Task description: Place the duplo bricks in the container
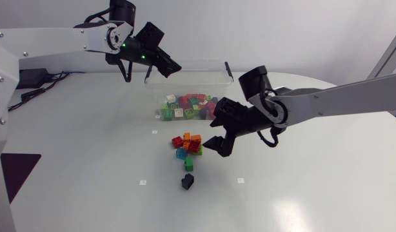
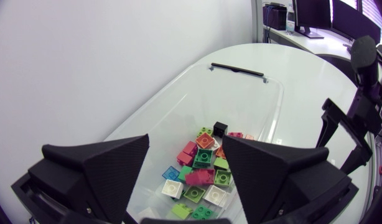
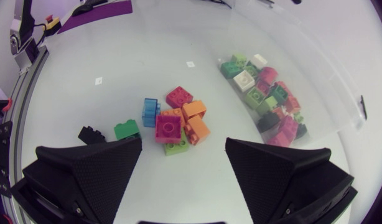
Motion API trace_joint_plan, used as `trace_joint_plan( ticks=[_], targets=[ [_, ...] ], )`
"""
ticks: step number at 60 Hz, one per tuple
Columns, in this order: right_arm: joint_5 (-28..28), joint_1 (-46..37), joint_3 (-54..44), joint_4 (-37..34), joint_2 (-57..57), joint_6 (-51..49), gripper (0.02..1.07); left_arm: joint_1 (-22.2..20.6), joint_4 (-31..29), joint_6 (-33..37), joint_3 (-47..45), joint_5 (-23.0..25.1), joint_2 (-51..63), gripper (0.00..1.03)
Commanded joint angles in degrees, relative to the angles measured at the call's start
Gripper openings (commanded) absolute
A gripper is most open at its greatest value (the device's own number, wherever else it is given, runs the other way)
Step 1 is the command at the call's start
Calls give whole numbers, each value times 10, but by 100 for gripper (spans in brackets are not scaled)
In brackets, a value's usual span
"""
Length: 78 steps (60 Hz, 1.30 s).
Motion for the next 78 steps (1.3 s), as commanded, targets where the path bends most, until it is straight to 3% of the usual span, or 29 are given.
trace_joint_plan(
  ticks=[1, 34, 60, 78],
  targets=[
    [3, 10, 17, -14, 26, -13, 99, -2, -12, -7, 29, -1, 13, 98],
    [4, 22, 70, -69, 87, -40, 93, 6, -86, 27, -22, -1, -101, 98],
    [38, 52, 120, -107, 131, -45, 87, 31, -99, 66, -150, -4, -239, 98],
    [55, 64, 155, -124, 168, -46, 61, 45, -109, 110, -248, -4, -316, 98]
  ],
)
